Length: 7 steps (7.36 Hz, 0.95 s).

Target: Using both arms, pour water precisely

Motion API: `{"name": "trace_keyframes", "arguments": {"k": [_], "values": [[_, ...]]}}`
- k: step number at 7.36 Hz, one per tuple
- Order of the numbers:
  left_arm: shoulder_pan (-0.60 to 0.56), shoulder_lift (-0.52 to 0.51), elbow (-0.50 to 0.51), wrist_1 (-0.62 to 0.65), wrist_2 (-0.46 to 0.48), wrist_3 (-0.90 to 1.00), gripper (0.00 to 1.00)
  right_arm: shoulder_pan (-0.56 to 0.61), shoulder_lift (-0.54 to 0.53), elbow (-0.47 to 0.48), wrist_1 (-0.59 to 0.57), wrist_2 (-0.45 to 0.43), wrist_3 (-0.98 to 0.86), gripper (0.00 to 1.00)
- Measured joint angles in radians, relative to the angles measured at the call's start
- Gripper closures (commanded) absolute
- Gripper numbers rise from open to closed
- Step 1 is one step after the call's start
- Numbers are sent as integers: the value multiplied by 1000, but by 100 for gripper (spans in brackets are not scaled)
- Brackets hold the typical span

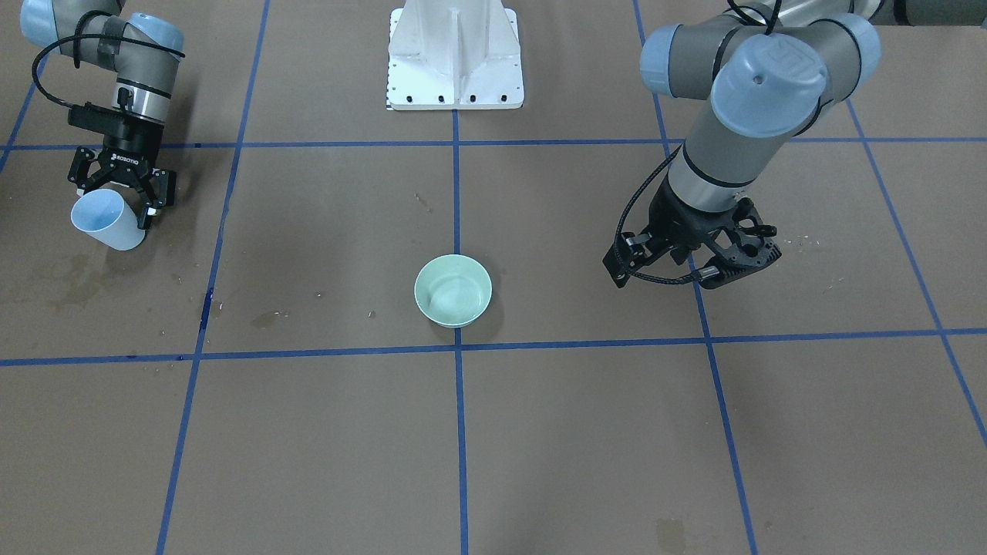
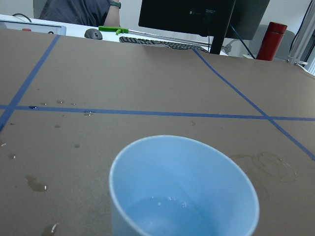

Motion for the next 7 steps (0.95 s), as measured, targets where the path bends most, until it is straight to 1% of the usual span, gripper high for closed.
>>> {"name": "trace_keyframes", "arguments": {"k": [4,5,7], "values": [[0,0,-1,0,0,-1,0,23,0,-9,2,7,-6,2],[1,-1,-1,0,0,-1,0,27,1,-9,3,8,-14,8],[1,0,-1,0,0,-2,0,33,2,-14,5,8,-24,26]]}}
